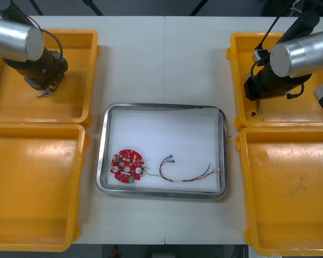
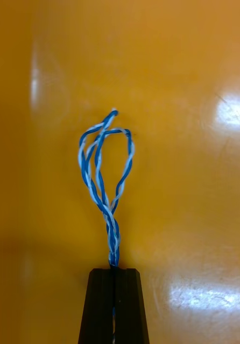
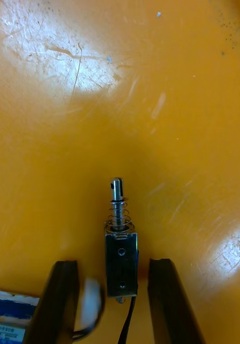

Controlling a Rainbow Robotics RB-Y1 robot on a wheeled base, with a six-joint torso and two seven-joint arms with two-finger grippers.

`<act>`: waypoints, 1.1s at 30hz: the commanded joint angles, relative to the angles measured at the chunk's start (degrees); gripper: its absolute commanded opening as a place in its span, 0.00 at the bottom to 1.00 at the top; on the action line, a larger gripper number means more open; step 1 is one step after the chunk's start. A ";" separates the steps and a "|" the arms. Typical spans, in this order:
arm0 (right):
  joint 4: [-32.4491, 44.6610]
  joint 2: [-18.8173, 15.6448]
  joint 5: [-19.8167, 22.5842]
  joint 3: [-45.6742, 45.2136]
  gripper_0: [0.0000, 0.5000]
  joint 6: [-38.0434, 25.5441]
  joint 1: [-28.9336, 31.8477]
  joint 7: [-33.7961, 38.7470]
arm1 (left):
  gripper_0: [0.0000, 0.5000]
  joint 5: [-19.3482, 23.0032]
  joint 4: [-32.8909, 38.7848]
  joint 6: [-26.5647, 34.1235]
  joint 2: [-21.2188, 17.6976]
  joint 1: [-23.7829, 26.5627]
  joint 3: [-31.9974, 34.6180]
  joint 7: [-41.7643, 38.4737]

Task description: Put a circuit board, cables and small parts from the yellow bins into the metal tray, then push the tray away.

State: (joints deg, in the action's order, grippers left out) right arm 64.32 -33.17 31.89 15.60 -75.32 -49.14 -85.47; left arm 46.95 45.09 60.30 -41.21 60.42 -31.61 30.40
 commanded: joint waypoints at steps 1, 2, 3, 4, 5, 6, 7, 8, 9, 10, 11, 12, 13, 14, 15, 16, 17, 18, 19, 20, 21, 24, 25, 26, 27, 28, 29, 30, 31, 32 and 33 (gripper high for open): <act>2.04 -1.37 -0.77 -0.40 0.00 -0.97 -1.14 -6.63 | 0.91 -1.51 0.79 -0.45 0.08 -0.22 -1.18 -2.72; 2.65 -1.64 -0.68 -1.10 0.00 -1.76 -1.23 -7.87 | 0.94 -2.21 1.05 -0.45 -0.10 -0.04 -1.09 -2.54; 3.27 -1.90 -0.68 -1.89 0.00 -2.99 -1.31 -9.36 | 0.97 -2.30 1.23 -0.45 -0.27 0.22 -0.83 -2.37; 4.15 -2.08 -0.60 -2.77 0.00 -4.49 -1.49 -10.85 | 1.00 -2.30 1.23 -0.18 -0.45 0.40 -0.47 -2.01; 4.59 -2.25 -0.60 -3.12 0.00 -5.36 -1.58 -11.56 | 1.00 -2.47 1.32 0.08 -0.45 0.57 -0.30 -1.93; 5.64 -2.43 -0.60 -4.00 0.00 -7.21 -1.75 -12.88 | 1.00 -2.56 1.58 0.87 -0.80 0.93 0.14 -1.57; 6.61 -2.61 -0.51 -4.62 0.00 -8.44 -1.75 -13.58 | 1.00 -2.56 1.84 1.75 -0.89 1.19 0.32 -1.31; 7.49 -2.78 -0.42 -5.32 0.00 -9.76 -1.75 -14.46 | 1.00 -2.91 2.11 2.81 -1.15 1.63 0.67 -0.87; 8.89 -3.04 -0.25 -6.20 0.00 -11.60 -1.75 -15.42 | 1.00 -3.18 2.46 4.48 -1.42 2.07 1.28 0.62; 9.33 -3.13 -0.16 -6.46 0.00 -12.31 -1.75 -15.78 | 1.00 -3.26 2.63 5.18 -1.59 2.24 1.63 1.15; 10.74 -3.40 0.02 -7.25 0.00 -14.24 -1.75 -16.74 | 1.00 -3.35 2.99 6.94 -1.77 2.68 2.34 2.12; 11.88 -3.66 0.28 -7.78 0.00 -15.91 -1.75 -17.45 | 1.00 -3.53 3.60 8.52 -2.12 2.86 3.04 2.91; 12.85 -3.84 0.46 -8.22 0.00 -17.23 -1.75 -17.97 | 1.00 -3.79 4.04 9.57 -2.30 3.03 3.48 3.35; 14.17 -4.10 0.63 -8.83 0.00 -19.08 -1.75 -18.41 | 1.00 -4.23 4.83 11.07 -2.56 3.30 4.18 3.52; 14.69 -4.19 0.81 -9.01 0.00 -19.87 -1.75 -18.50 | 1.00 -4.23 5.18 11.60 -2.65 3.39 4.45 3.52; 15.92 -4.54 1.34 -9.45 0.00 -21.62 -1.75 -18.68 | 1.00 -4.50 6.06 12.65 -3.00 3.47 5.06 3.52; 16.45 -4.54 1.60 -9.71 0.00 -22.15 -1.75 -18.68 | 1.00 -4.58 6.41 13.09 -3.09 3.56 5.24 3.52; 17.77 -5.15 2.66 -10.07 0.00 -24.00 -1.75 -18.94 | 1.00 -4.58 7.64 14.23 -3.53 3.65 5.77 3.52; 18.30 -5.33 3.01 -10.15 0.00 -24.52 -1.75 -18.94 | 1.00 -4.67 8.00 14.58 -3.61 3.56 6.03 3.52; 19.26 -5.68 3.89 -10.33 0.00 -25.49 -1.75 -19.12 | 1.00 -4.58 8.61 15.02 -3.88 3.56 6.47 3.44; 19.70 -5.86 4.15 -10.42 0.00 -25.93 -1.75 -19.12 | 1.00 -4.58 8.87 15.29 -3.97 3.65 6.73 3.35; 21.73 -6.56 6.00 -11.30 0.00 -28.22 -1.75 -19.55 | 1.00 -4.23 10.19 16.08 -4.40 3.65 7.44 3.17; 22.43 -6.82 6.61 -11.65 0.00 -29.01 -1.75 -19.82 | 1.00 -4.14 10.54 16.34 -4.58 3.65 7.44 3.17; 22.87 -7.00 7.23 -11.91 0.00 -29.53 -1.75 -19.99 | 1.00 -4.14 10.98 16.43 -4.67 3.65 7.44 3.17; 23.31 -7.35 8.10 -12.26 0.00 -29.97 -1.75 -20.26 | 1.00 -4.32 11.42 16.69 -4.84 3.65 7.44 3.44; 23.83 -7.70 8.98 -12.44 0.00 -30.50 -1.75 -20.52 | 1.00 -5.02 11.86 16.78 -4.93 3.65 7.52 3.52; 24.10 -7.79 9.42 -12.61 0.00 -30.68 -1.75 -20.61 | 1.00 -5.37 12.04 16.78 -5.02 3.65 7.52 3.61; 24.63 -8.14 10.30 -12.88 0.00 -31.12 -1.67 -20.87 | 1.00 -6.17 12.21 16.69 -5.02 3.65 7.52 3.70; 24.98 -8.41 10.92 -13.05 0.00 -31.38 -1.67 -21.14 | 1.00 -6.69 12.30 16.52 -5.02 3.65 7.44 3.87; 25.24 -8.58 11.44 -13.23 0.00 -31.56 -1.75 -21.31 | 1.00 -7.31 12.30 16.17 -5.02 3.65 7.44 4.05; 25.77 -8.85 12.06 -13.58 0.00 -31.91 -1.75 -21.58 | 1.00 -7.75 12.21 15.55 -5.02 3.65 7.44 4.14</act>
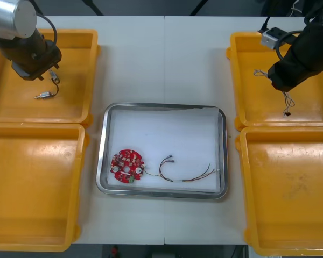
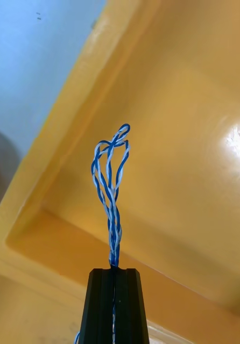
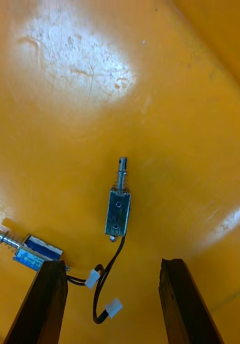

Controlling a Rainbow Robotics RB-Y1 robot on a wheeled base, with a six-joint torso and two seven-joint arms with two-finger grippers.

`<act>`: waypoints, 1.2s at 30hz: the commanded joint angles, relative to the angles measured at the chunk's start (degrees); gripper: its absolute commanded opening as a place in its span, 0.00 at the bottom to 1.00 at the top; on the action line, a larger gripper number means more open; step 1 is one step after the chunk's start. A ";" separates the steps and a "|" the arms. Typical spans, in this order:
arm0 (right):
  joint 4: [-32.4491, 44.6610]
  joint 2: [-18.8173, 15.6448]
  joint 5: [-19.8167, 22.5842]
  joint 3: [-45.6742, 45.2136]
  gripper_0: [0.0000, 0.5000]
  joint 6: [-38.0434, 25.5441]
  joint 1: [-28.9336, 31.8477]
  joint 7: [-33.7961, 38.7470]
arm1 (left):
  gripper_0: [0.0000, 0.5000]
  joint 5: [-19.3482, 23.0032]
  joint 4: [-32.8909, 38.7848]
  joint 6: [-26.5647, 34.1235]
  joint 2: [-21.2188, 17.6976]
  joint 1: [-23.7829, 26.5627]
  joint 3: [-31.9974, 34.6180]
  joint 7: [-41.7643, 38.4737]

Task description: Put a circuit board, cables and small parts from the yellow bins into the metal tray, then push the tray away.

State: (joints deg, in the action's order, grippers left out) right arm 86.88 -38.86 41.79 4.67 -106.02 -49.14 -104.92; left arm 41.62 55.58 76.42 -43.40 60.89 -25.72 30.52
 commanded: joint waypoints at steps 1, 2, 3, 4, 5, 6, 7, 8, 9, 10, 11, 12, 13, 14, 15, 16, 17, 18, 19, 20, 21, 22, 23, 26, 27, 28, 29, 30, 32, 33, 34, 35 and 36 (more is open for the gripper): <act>3.39 -3.15 2.42 -2.65 0.00 -1.38 -1.75 -2.22 | 1.00 -2.60 1.72 -0.93 -2.83 3.19 1.55 4.11; 3.56 -3.24 2.51 -2.83 0.00 -1.56 -1.75 -2.39 | 1.00 -2.86 1.72 -1.36 -2.83 3.19 1.55 4.11; 4.53 -3.33 2.68 -3.00 0.00 -2.35 -1.75 -2.74 | 1.00 -3.48 1.55 -2.33 -2.83 3.10 1.37 4.20; 4.53 -3.33 2.68 -3.00 0.00 -2.35 -1.75 -2.74 | 1.00 -3.48 1.55 -2.33 -2.83 3.10 1.37 4.20; 5.67 -3.50 2.86 -3.00 0.00 -3.05 -1.66 -3.27 | 1.00 -3.74 1.37 -3.39 -2.74 3.19 0.93 4.20; 6.02 -3.50 2.95 -3.00 0.00 -3.32 -1.75 -3.45 | 1.00 -3.74 1.28 -3.74 -2.65 3.10 0.84 4.29; 6.46 -3.68 3.12 -3.09 0.00 -3.49 -1.75 -3.80 | 1.00 -3.48 1.02 -4.35 -2.56 3.10 0.41 4.20; 6.99 -3.77 3.30 -3.00 0.00 -3.76 -1.75 -4.06 | 1.00 -3.39 0.67 -5.41 -2.30 3.10 -0.12 4.20; 7.17 -3.77 3.39 -3.00 0.00 -3.84 -1.75 -4.24 | 1.00 -3.30 0.40 -5.94 -2.21 3.10 -0.30 4.11; 7.52 -3.77 3.65 -3.09 0.00 -3.98 -1.75 -4.59 | 1.00 -3.04 -0.30 -7.17 -1.95 3.10 -0.91 4.02; 7.87 -3.77 3.92 -3.00 0.00 -3.98 -1.75 -5.03 | 1.00 -2.95 -1.00 -8.48 -1.68 3.10 -1.62 4.02; 7.96 -3.77 4.09 -3.00 0.00 -3.98 -1.75 -5.12 | 1.00 -2.95 -1.35 -9.10 -1.60 3.01 -1.97 4.02; 8.13 -3.77 4.44 -3.00 0.00 -3.98 -1.75 -5.38 | 1.00 -2.95 -2.15 -10.24 -1.33 3.10 -2.67 4.02; 8.31 -3.77 4.71 -3.00 0.00 -3.98 -1.75 -5.73 | 1.00 -3.04 -3.02 -11.21 -1.16 3.10 -3.11 4.02; 8.48 -3.77 4.88 -3.00 0.00 -3.98 -1.75 -5.82 | 1.00 -3.04 -3.38 -11.56 -1.07 3.10 -3.29 4.11; 8.57 -3.77 4.97 -3.00 0.00 -3.98 -1.75 -6.00 | 1.00 -3.04 -3.73 -11.91 -0.89 3.10 -3.37 4.20; 8.92 -3.77 5.32 -3.00 0.00 -3.98 -1.75 -6.52 | 1.00 -2.95 -4.78 -12.61 -0.54 3.10 -3.37 4.29; 9.01 -3.77 5.41 -3.00 0.00 -3.98 -1.75 -6.61 | 1.00 -2.95 -5.05 -12.70 -0.45 3.10 -3.37 4.29; 9.10 -3.77 5.67 -3.00 0.00 -3.98 -1.75 -6.88 | 1.00 -2.95 -5.57 -12.88 -0.10 3.10 -3.37 4.38; 9.19 -3.77 5.94 -3.00 0.00 -3.98 -1.75 -7.14 | 1.00 -2.95 -6.01 -12.97 0.07 3.10 -3.37 4.38; 9.19 -3.77 6.02 -3.00 0.00 -3.98 -1.75 -7.31 | 1.00 -2.86 -6.28 -13.05 0.16 3.10 -3.37 4.38; 9.28 -3.77 6.20 -3.00 0.00 -3.98 -1.75 -7.58 | 1.00 -2.42 -6.54 -13.14 0.43 3.10 -3.37 4.46; 9.28 -3.77 6.38 -3.00 0.00 -3.98 -1.75 -7.84 | 1.00 -1.81 -7.07 -13.49 0.51 3.01 -3.37 4.46; 9.28 -3.94 6.73 -3.00 0.00 -3.98 -1.75 -8.28 | 1.00 -0.31 -7.59 -14.46 0.60 3.10 -4.34 4.64; 9.28 -4.21 6.73 -3.00 0.00 -3.98 -1.75 -8.55 | 1.00 0.04 -7.59 -14.81 0.60 3.10 -5.04 4.46; 9.28 -4.30 6.82 -3.00 0.00 -3.98 -1.75 -8.55 | 1.00 0.21 -7.59 -14.99 0.60 3.10 -5.31 4.46; 9.28 -4.47 6.90 -3.00 0.00 -3.98 -1.75 -8.72 | 1.00 0.65 -7.59 -15.43 0.69 3.10 -5.83 4.38; 9.36 -4.73 7.08 -3.09 0.00 -3.98 -1.75 -8.90 | 1.00 1.36 -7.68 -15.87 0.78 3.01 -6.27 4.46; 9.63 -5.09 7.26 -3.09 0.00 -3.98 -1.75 -9.07 | 1.00 2.59 -8.12 -16.66 0.78 3.10 -6.89 4.55; 9.71 -5.35 7.43 -3.00 0.00 -3.98 -1.75 -9.16 | 1.00 3.12 -8.21 -16.83 0.78 3.10 -7.33 4.55; 9.71 -5.53 7.52 -3.00 0.00 -3.98 -1.75 -9.16 | 1.00 3.12 -8.21 -16.83 0.87 3.10 -7.50 4.55; 9.71 -5.70 7.61 -3.09 0.00 -3.98 -1.75 -9.16 | 1.00 3.03 -8.21 -16.83 0.87 3.10 -7.77 4.64; 9.80 -5.79 7.69 -3.09 0.00 -3.98 -1.75 -9.16 | 1.00 3.12 -8.12 -16.83 0.87 3.10 -7.94 4.64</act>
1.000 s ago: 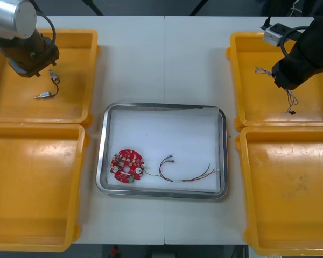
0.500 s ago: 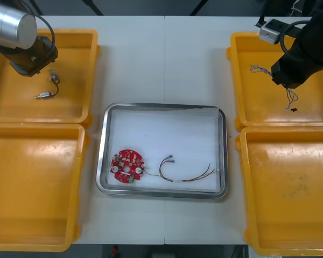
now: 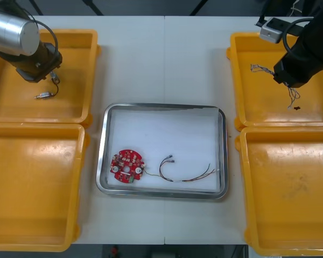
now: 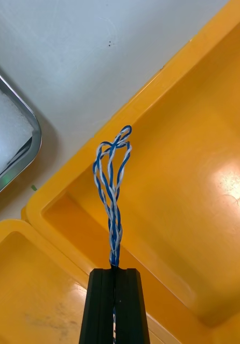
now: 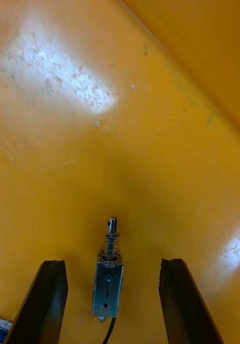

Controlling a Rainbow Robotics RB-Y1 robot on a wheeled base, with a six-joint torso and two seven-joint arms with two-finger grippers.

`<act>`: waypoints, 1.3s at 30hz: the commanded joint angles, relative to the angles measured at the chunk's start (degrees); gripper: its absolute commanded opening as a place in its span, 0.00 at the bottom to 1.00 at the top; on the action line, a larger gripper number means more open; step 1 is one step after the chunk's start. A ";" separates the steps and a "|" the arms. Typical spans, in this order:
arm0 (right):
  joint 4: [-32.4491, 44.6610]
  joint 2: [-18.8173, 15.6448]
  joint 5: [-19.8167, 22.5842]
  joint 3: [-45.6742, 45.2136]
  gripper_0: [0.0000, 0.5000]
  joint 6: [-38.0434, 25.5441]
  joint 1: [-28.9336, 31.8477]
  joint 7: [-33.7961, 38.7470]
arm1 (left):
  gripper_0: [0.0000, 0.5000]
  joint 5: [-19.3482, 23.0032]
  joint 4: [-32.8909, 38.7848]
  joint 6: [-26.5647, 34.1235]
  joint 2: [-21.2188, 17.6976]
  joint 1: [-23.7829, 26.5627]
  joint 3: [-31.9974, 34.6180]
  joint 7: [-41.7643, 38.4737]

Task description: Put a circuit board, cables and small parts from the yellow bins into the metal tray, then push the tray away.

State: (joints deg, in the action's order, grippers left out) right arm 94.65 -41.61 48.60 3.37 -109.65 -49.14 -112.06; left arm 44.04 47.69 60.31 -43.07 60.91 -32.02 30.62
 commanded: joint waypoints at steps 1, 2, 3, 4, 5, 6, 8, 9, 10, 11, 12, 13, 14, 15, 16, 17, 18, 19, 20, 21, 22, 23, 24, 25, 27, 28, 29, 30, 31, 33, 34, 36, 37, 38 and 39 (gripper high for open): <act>1.94 -3.22 0.97 -1.79 0.00 -0.35 -1.75 -2.11 | 1.00 0.70 -0.40 -0.72 0.53 3.07 -1.90 4.54; 2.03 -3.31 1.06 -1.79 0.00 -0.35 -1.75 -2.02 | 1.00 0.79 -0.49 -0.72 0.53 2.99 -2.17 4.54; 1.94 -3.31 1.06 -1.70 0.00 -0.35 -1.66 -2.02 | 1.00 1.05 -0.67 -0.72 0.62 3.07 -2.52 4.54; 1.94 -3.31 1.06 -1.70 0.00 -0.35 -1.75 -2.02 | 1.00 1.14 -0.75 -0.81 0.70 2.99 -2.70 4.54; 1.94 -3.31 1.06 -1.70 0.00 -0.35 -1.75 -2.11 | 1.00 1.40 -0.93 -0.72 0.70 2.99 -2.78 4.71; 2.03 -3.31 1.06 -1.70 0.00 -0.35 -1.66 -2.02 | 1.00 1.84 -1.19 -0.81 0.70 2.90 -2.96 4.80; 1.94 -3.31 0.88 -1.70 0.00 -0.35 -1.66 -2.02 | 1.00 2.28 -1.19 -1.16 0.79 2.63 -3.05 5.15; 1.94 -3.31 0.71 -1.70 0.00 -0.35 -1.75 -2.02 | 1.00 2.46 -1.11 -1.33 0.79 2.63 -2.96 5.41; 1.94 -3.31 0.45 -1.70 0.00 -0.35 -1.75 -2.11 | 1.00 2.63 -1.19 -1.33 0.70 2.55 -3.05 5.59; 1.94 -3.31 0.45 -1.70 0.00 -0.35 -1.75 -2.02 | 1.00 2.72 -1.19 -1.42 0.70 2.55 -3.22 5.77; 1.94 -3.31 0.36 -1.70 0.00 -0.35 -1.66 -2.02 | 1.00 2.81 -1.11 -1.51 0.79 2.55 -3.31 5.94; 1.94 -3.31 0.36 -1.70 0.00 -0.35 -1.66 -2.02 | 1.00 2.81 -1.19 -1.68 0.70 2.46 -3.40 6.03; 1.94 -3.31 0.36 -1.70 0.00 -0.35 -1.66 -2.02 | 0.94 2.81 -1.11 -1.68 0.70 2.55 -3.40 6.12; 1.94 -3.31 0.36 -1.70 0.00 -0.35 -1.66 -2.02 | 0.77 3.07 -1.11 -1.77 0.79 2.55 -3.40 6.29; 1.94 -3.31 0.36 -1.70 0.00 -0.35 -1.66 -2.02 | 0.60 3.25 -1.19 -1.68 0.70 2.46 -3.49 6.47; 1.94 -3.31 0.36 -1.70 0.00 -0.35 -1.66 -2.02 | 0.51 3.25 -1.19 -1.77 0.79 2.55 -3.49 6.56; 1.94 -3.31 0.36 -1.70 0.00 -0.35 -1.66 -2.02 | 0.40 3.25 -1.11 -1.77 0.70 2.46 -3.57 6.65; 1.94 -3.31 0.36 -1.70 0.00 -0.35 -1.66 -2.02 | 0.33 3.25 -1.11 -1.77 0.70 2.46 -3.84 6.82; 1.94 -3.31 0.36 -1.70 0.00 -0.35 -1.66 -2.02 | 0.32 3.25 -1.19 -1.77 0.79 2.46 -4.10 6.82; 1.94 -3.31 0.36 -1.70 0.00 -0.35 -1.66 -2.02 | 0.31 3.34 -1.19 -2.04 0.70 2.46 -4.80 6.82; 1.94 -3.31 0.36 -1.70 0.00 -0.35 -1.66 -2.02 | 0.30 3.51 -1.11 -2.39 0.79 2.46 -5.51 6.82; 1.94 -3.31 0.36 -1.70 0.00 -0.35 -1.66 -2.02 | 0.30 3.60 -1.11 -2.56 0.79 2.46 -5.86 6.82; 1.94 -3.31 0.36 -1.70 0.00 -0.35 -1.66 -2.02 | 0.29 3.69 -1.11 -3.00 0.79 2.46 -6.83 6.73; 1.94 -3.31 0.36 -1.70 0.00 -0.35 -1.66 -2.02 | 0.29 3.86 -1.19 -3.44 0.79 2.46 -7.62 6.65; 1.94 -3.31 0.36 -1.70 0.00 -0.35 -1.66 -2.02 | 0.30 4.21 -1.19 -3.97 0.70 2.46 -8.32 6.56; 1.94 -3.31 0.36 -1.70 0.00 -0.35 -1.66 -2.02 | 0.29 4.21 -1.19 -3.97 0.70 2.46 -8.76 6.56; 1.94 -3.31 0.36 -1.70 0.00 -0.35 -1.66 -2.02 | 0.23 4.30 -1.19 -3.97 0.70 2.46 -8.94 6.65; 1.94 -3.31 0.36 -1.70 0.00 -0.35 -1.66 -2.02 | 0.18 4.21 -1.19 -3.97 0.70 2.46 -8.94 6.65; 1.94 -3.31 0.36 -1.70 0.00 -0.35 -1.66 -2.02 | 0.09 4.21 -1.19 -3.97 0.70 2.46 -8.94 6.65; 1.94 -3.31 0.36 -1.70 0.00 -0.35 -1.66 -2.02 | 0.00 4.83 -1.19 -3.97 0.70 2.46 -8.94 6.56; 1.94 -3.31 0.36 -1.70 0.00 -0.35 -1.66 -2.02 | 0.00 5.18 -1.19 -3.97 0.44 2.46 -8.85 6.65; 1.94 -3.31 0.36 -1.70 0.00 -0.35 -1.66 -2.02 | 0.00 5.09 -1.11 -3.97 0.27 2.55 -8.50 7.00; 1.94 -3.31 0.36 -1.70 0.00 -0.35 -1.66 -2.02 | 0.00 5.09 -0.93 -3.62 0.00 2.72 -7.88 7.26; 1.94 -3.31 0.36 -1.70 0.00 -0.35 -1.66 -2.02 | 0.00 5.00 -0.40 -2.74 -0.53 2.99 -7.35 7.79; 1.94 -3.31 0.36 -1.70 0.00 -0.35 -1.66 -2.02 | 0.00 4.92 -0.14 -2.30 -0.70 3.16 -7.18 8.23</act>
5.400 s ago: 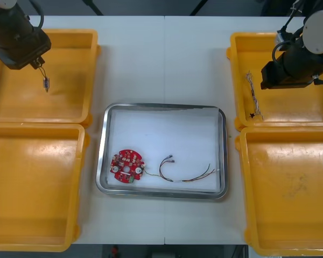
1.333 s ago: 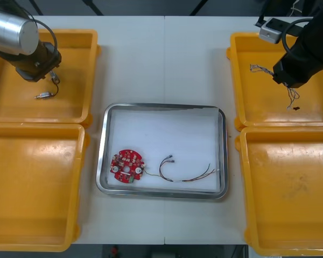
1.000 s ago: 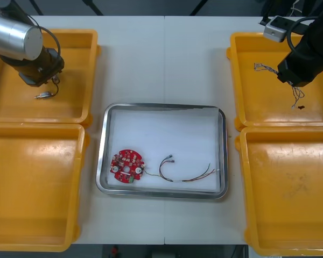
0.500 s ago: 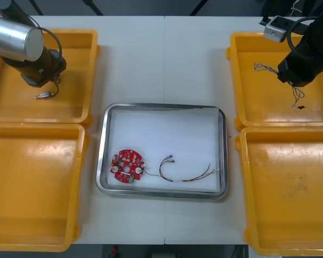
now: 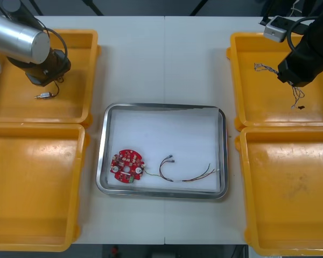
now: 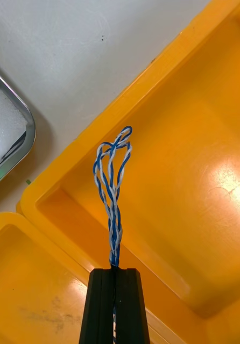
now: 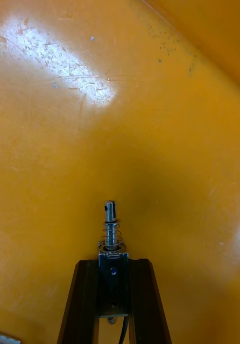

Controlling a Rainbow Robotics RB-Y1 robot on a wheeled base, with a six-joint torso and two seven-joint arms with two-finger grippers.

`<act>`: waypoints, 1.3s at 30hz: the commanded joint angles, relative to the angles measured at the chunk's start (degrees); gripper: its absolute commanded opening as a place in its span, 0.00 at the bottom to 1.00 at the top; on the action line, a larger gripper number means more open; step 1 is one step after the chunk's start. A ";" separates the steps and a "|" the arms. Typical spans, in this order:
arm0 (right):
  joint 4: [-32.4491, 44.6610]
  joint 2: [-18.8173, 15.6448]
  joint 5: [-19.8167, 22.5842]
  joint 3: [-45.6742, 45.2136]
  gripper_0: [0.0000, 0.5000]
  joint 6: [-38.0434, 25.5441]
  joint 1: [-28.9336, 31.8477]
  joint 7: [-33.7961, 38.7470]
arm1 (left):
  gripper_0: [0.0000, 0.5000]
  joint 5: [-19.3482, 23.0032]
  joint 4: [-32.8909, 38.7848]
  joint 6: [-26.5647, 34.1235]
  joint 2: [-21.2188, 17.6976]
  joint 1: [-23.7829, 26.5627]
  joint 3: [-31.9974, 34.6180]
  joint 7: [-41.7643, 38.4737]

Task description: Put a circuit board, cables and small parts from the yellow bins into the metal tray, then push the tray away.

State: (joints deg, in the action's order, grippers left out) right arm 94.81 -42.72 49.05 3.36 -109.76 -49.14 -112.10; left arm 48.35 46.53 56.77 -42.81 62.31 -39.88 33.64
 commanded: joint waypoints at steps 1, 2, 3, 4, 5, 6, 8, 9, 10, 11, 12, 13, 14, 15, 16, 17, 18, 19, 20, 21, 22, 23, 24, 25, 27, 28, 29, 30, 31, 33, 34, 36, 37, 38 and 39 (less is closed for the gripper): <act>1.78 -2.19 -0.09 -1.69 0.00 -0.24 -1.66 -1.98 | 0.00 0.61 1.54 2.55 -1.58 2.20 1.38 6.17; 1.78 -2.19 -0.09 -1.69 0.00 -0.24 -1.66 -1.98 | 0.00 0.61 2.34 3.96 -2.11 2.55 2.44 6.96; 1.78 -2.19 -0.09 -1.69 0.00 -0.24 -1.66 -1.98 | 0.00 0.61 2.60 4.75 -2.37 2.81 2.97 7.40; 1.78 -2.19 -0.09 -1.69 0.00 -0.24 -1.66 -1.98 | 0.00 0.69 3.39 6.42 -2.90 3.17 4.37 8.19; 1.78 -2.19 -0.09 -1.69 0.00 -0.24 -1.66 -1.98 | 0.00 0.61 4.18 8.35 -3.34 3.52 5.69 9.16; 1.78 -2.19 -0.09 -1.69 0.00 -0.24 -1.66 -1.98 | 0.00 0.52 4.71 9.32 -3.60 3.61 6.48 9.69; 1.78 -2.19 -0.09 -1.69 0.00 -0.24 -1.66 -1.98 | 0.00 0.61 6.47 13.01 -4.39 4.04 9.12 11.36; 1.78 -2.19 -0.09 -1.69 0.00 -0.24 -1.66 -1.98 | 0.00 0.69 7.52 14.95 -4.92 4.13 10.44 11.97; 1.78 -2.19 -0.09 -1.69 0.00 -0.24 -1.66 -1.98 | 0.00 0.61 8.14 15.82 -5.09 4.13 11.14 12.15; 1.78 -2.19 -0.09 -1.69 0.00 -0.24 -1.66 -1.98 | 0.00 0.52 9.45 17.49 -5.45 4.13 12.55 12.06; 1.78 -2.19 -0.09 -1.69 0.00 -0.24 -1.66 -1.98 | 0.00 0.61 10.68 19.16 -5.89 4.13 13.87 11.97; 1.78 -2.19 -0.09 -1.69 0.00 -0.24 -1.66 -1.98 | 0.00 0.61 11.30 19.95 -6.06 4.13 14.30 11.97; 1.78 -2.19 -0.09 -1.69 0.00 -0.24 -1.66 -1.98 | 0.00 0.87 12.62 21.54 -6.50 4.13 15.18 11.88; 1.78 -2.19 -0.09 -1.69 0.00 -0.24 -1.66 -1.98 | 0.00 1.22 13.94 23.12 -7.03 4.13 15.89 11.71; 1.78 -2.19 -0.09 -1.69 0.00 -0.24 -1.66 -1.98 | 0.00 1.49 14.55 23.91 -7.29 4.13 16.33 11.71; 1.78 -2.19 -0.09 -1.69 0.00 -0.24 -1.66 -1.98 | 0.00 2.36 15.69 25.40 -7.82 4.04 16.94 11.44; 1.78 -2.19 -0.09 -1.69 0.00 -0.24 -1.66 -1.98 | 0.00 3.68 16.75 26.90 -8.43 4.13 17.64 11.27; 1.78 -2.19 -0.09 -1.69 0.00 -0.24 -1.66 -1.98 | 0.00 4.21 17.28 27.51 -8.79 4.04 17.82 11.18; 1.78 -2.19 -0.09 -1.69 0.00 -0.24 -1.66 -1.98 | 0.00 5.70 18.24 28.92 -9.31 4.04 18.26 10.83; 1.78 -2.19 -0.09 -1.69 0.00 -0.24 -1.66 -1.98 | 0.00 7.37 19.30 30.33 -10.10 4.04 18.44 10.39; 1.78 -2.19 -0.09 -1.69 0.00 -0.24 -1.66 -1.98 | 0.00 8.08 19.74 30.85 -10.46 4.04 18.35 10.13; 1.78 -2.19 -0.09 -1.69 0.00 -0.24 -1.66 -1.98 | 0.00 9.66 20.88 32.00 -11.07 4.04 18.35 8.19; 1.78 -2.19 -0.09 -1.69 0.00 -0.24 -1.66 -1.98 | 0.00 10.71 22.37 32.96 -11.51 3.96 18.35 5.03; 1.78 -2.19 -0.09 -1.69 0.00 -0.24 -1.66 -1.98 | 0.00 11.07 23.25 33.31 -11.69 3.78 18.35 3.97; 1.78 -2.19 -0.09 -1.69 0.00 -0.24 -1.66 -1.98 | 0.00 11.68 27.21 35.07 -11.95 2.90 18.35 0.46; 1.78 -2.19 -0.09 -1.69 0.00 -0.24 -1.66 -1.98 | 0.00 11.94 29.23 35.51 -12.04 2.29 18.35 -1.56; 1.78 -2.19 -0.09 -1.69 0.00 -0.24 -1.66 -1.98 | 0.00 12.03 30.28 35.69 -12.04 1.94 18.35 -2.88; 1.78 -2.19 -0.09 -1.69 0.00 -0.24 -1.66 -1.98 | 0.00 11.94 32.22 35.69 -12.04 1.06 18.35 -5.17; 1.78 -2.19 -0.09 -1.69 0.00 -0.24 -1.66 -1.98 | 0.00 11.68 34.42 35.69 -12.04 0.27 18.35 -7.45; 1.78 -2.19 -0.09 -1.69 0.00 -0.24 -1.66 -1.98 | 0.00 11.15 37.67 35.69 -12.04 -1.14 18.26 -10.27; 1.78 -2.19 -0.09 -1.69 0.00 -0.24 -1.66 -1.98 | 0.00 10.98 38.72 35.69 -12.04 -1.58 18.26 -11.32; 1.78 -2.19 -0.09 -1.69 0.00 -0.24 -1.66 -1.98 | 0.00 9.57 43.20 35.95 -11.69 -2.90 17.38 -15.28; 1.78 -2.19 -0.09 -1.69 0.00 -0.24 -1.66 -1.98 | 0.00 9.13 45.40 35.95 -11.51 -3.51 16.77 -17.82; 1.78 -2.19 -0.09 -1.69 0.00 -0.24 -1.66 -1.98 | 0.00 8.87 46.54 35.95 -11.34 -3.78 16.41 -18.88; 1.78 -2.19 -0.09 -1.69 0.00 -0.24 -1.66 -1.98 | 0.00 8.25 48.48 36.04 -10.81 -4.31 15.45 -21.08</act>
State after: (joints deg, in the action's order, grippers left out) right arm 94.86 -42.74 49.02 3.32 -109.78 -49.14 -112.11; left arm 58.41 89.84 92.24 -52.21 59.32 -23.21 9.66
